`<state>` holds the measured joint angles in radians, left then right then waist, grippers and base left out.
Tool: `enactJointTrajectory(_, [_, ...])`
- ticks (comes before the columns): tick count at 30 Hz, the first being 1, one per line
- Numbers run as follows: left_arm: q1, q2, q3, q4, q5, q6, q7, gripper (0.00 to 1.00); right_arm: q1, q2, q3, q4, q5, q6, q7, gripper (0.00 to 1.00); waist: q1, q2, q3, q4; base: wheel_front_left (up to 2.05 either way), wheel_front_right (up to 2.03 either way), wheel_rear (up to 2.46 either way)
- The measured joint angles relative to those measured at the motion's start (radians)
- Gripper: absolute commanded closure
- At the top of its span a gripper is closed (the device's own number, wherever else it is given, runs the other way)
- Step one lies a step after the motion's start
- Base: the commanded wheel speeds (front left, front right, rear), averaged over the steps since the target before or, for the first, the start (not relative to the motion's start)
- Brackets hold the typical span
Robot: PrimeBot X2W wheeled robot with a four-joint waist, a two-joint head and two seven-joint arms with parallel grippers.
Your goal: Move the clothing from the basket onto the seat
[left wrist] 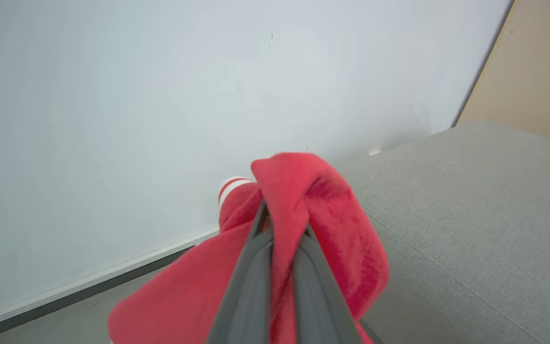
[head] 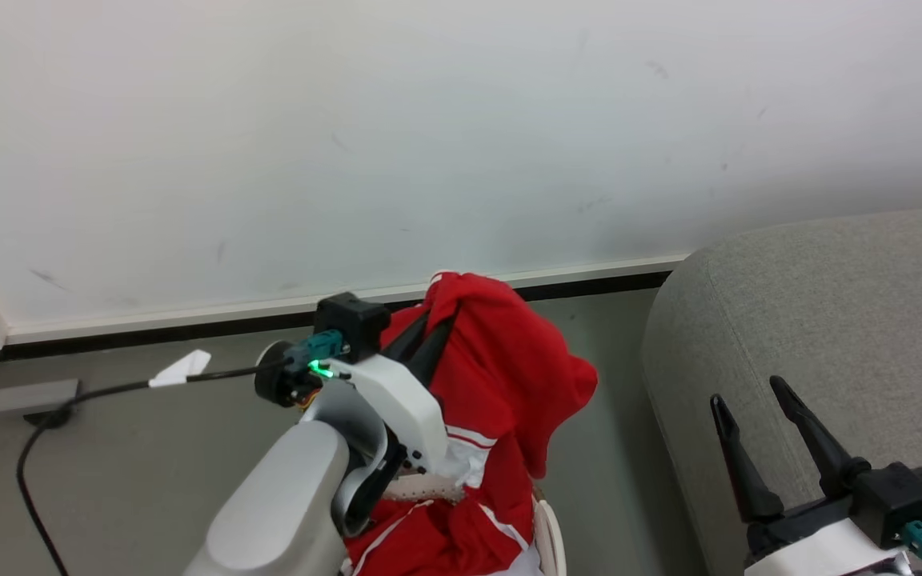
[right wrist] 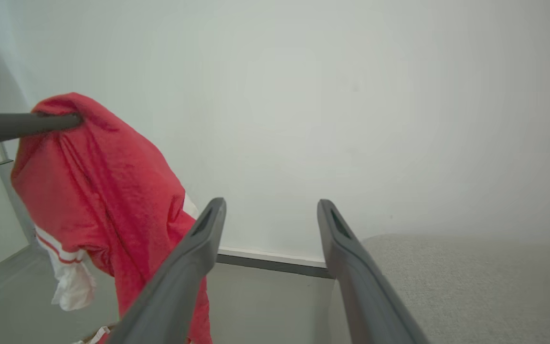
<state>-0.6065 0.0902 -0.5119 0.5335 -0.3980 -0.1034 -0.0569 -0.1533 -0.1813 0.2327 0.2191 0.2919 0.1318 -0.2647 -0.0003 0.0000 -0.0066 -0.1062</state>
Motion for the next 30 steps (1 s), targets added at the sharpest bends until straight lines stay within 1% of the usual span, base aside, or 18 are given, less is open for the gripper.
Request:
enactJointTrajectory(4, [0.011, 0.027, -0.016, -0.158, 0.002, 0.013, 0.076, 1.0, -0.052, -0.071, 0.11, -0.026, 0.029, 0.0, 0.0, 0.0, 0.0001, 0.0, -0.004, -0.005, 0.0, 0.0, 0.0])
enactJointTrajectory(9, [0.04, 0.05, -0.034, -0.324, 0.002, 0.028, 0.156, 1.0, -0.149, -0.171, 0.311, -0.024, 0.109, 0.0, 0.001, 0.0, 0.0001, 0.0, -0.007, -0.014, 0.0, 0.0, 0.0])
enactJointTrajectory(13, [0.074, 0.058, -0.052, -0.406, 0.002, 0.04, 0.197, 1.0, -0.239, -0.196, 0.448, -0.017, 0.192, 0.0, 0.023, 0.0, 0.0002, 0.0, -0.011, -0.018, 0.0, 0.0, 0.0])
enactJointTrajectory(17, [0.097, 0.06, -0.077, -0.444, 0.001, 0.042, 0.223, 1.0, -0.303, -0.185, 0.54, 0.026, 0.233, 0.0, 0.029, 0.0, 0.0002, 0.0, -0.013, -0.015, 0.0, 0.0, 0.0])
enactJointTrajectory(23, [0.109, 0.04, -0.121, -0.475, -0.014, 0.028, 0.241, 1.0, -0.356, -0.11, 0.62, 0.147, 0.278, 0.0, 0.025, 0.0, 0.0003, 0.0, -0.017, 0.002, 0.0, 0.0, 0.0])
enactJointTrajectory(27, [0.115, 0.028, -0.149, -0.481, -0.044, 0.014, 0.242, 1.0, -0.381, -0.062, 0.715, 0.189, 0.345, 0.0, 0.017, 0.0, 0.0003, 0.0, -0.021, 0.013, 0.0, 0.0, 0.0])
enactJointTrajectory(30, [0.116, 0.021, -0.17, -0.482, -0.065, 0.005, 0.247, 1.0, -0.408, -0.046, 0.773, 0.206, 0.394, 0.0, 0.008, 0.0, 0.0003, 0.0, -0.023, 0.018, 0.0, 0.0, 0.0])
